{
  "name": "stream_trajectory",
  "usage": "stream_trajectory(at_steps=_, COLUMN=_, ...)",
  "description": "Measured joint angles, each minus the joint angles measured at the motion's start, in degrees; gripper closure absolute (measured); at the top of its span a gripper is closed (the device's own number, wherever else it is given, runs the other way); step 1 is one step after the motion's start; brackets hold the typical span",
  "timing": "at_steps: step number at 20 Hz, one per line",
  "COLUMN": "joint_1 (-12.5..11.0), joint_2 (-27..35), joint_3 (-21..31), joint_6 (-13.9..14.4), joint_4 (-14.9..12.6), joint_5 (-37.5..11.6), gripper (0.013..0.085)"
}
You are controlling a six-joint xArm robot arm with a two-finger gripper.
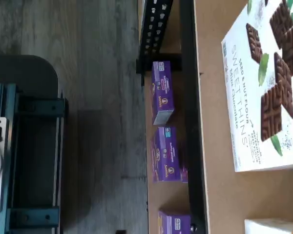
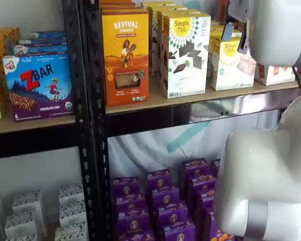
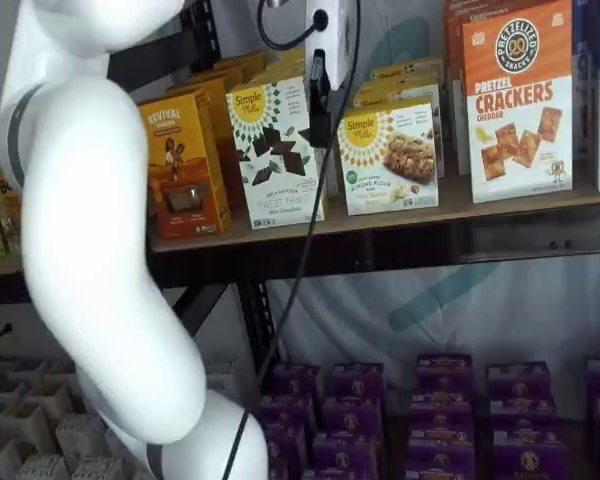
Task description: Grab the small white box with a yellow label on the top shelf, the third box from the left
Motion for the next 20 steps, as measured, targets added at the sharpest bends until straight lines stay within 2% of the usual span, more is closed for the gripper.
stream_trajectory(at_steps=20, joint_1=-1.0, joint_2=0.2, joint_3=0.0, joint_6=-1.1, joint_4=-0.2, joint_5=-0.1, gripper=0.013)
